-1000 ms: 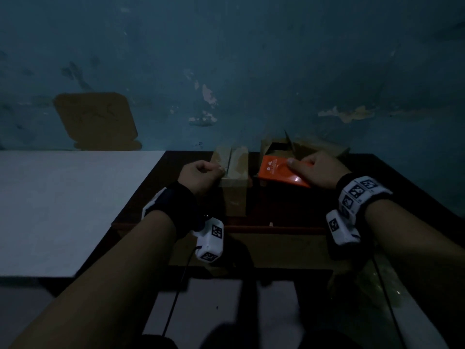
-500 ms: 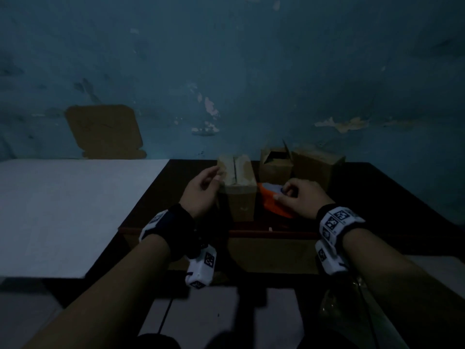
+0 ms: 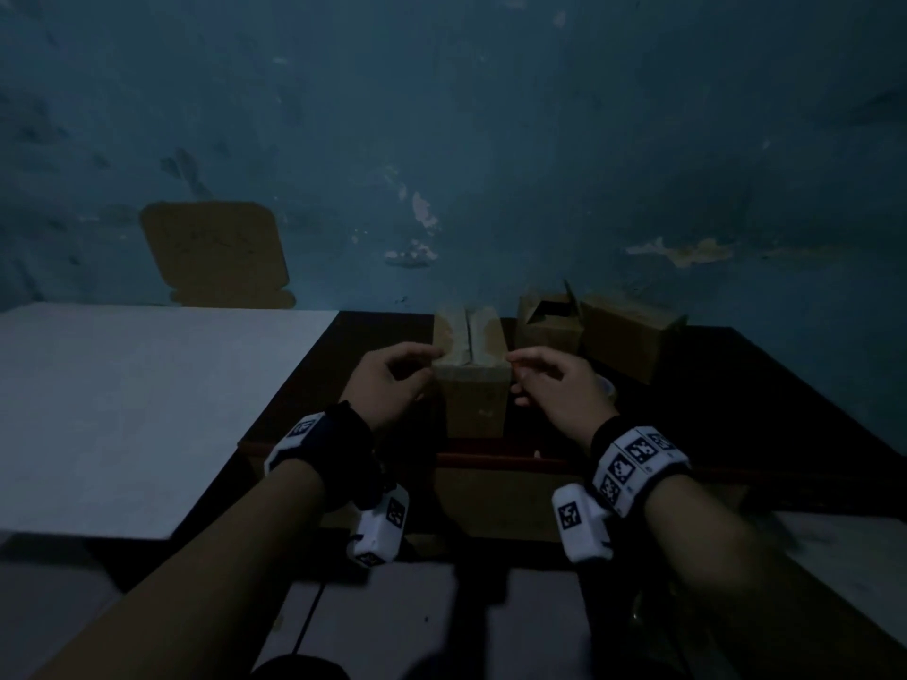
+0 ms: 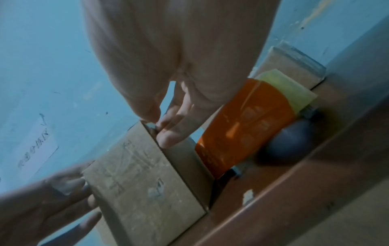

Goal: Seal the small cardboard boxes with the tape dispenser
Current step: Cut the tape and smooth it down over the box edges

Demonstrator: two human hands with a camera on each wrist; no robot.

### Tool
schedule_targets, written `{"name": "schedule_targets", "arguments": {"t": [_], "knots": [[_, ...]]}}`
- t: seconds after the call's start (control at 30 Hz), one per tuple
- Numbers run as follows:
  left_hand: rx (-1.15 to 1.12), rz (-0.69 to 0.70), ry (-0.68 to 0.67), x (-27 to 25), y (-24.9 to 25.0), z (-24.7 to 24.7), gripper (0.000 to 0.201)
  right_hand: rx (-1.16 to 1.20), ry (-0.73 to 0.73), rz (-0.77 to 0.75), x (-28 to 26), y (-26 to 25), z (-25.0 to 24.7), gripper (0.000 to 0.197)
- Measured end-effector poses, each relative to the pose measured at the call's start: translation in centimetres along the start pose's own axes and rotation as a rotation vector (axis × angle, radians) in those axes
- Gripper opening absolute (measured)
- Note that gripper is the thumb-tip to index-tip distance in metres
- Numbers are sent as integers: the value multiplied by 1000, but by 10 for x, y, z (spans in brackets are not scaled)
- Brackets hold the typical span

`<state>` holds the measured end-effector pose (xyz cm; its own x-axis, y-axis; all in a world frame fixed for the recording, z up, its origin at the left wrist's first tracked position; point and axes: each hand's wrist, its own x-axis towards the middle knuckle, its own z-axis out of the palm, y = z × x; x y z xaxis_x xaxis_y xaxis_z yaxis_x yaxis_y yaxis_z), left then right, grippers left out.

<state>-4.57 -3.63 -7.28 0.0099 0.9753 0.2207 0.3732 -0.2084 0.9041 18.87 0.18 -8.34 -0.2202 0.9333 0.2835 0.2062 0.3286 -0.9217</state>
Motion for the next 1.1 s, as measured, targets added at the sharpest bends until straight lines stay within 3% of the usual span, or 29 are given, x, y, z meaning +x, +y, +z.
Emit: {"name": "schedule_targets", "arguments": {"t": [0.4, 0.67, 1.1], "knots": [[-69, 17, -35, 6, -10, -1, 28, -66, -73, -30, 7, 4, -5, 18], [-80, 3, -75, 12, -11, -5, 26, -114, -52, -91, 9, 6, -2, 13], [-34, 72, -49, 20, -13, -2, 20, -137, 11, -97, 16, 6, 7, 22]]}}
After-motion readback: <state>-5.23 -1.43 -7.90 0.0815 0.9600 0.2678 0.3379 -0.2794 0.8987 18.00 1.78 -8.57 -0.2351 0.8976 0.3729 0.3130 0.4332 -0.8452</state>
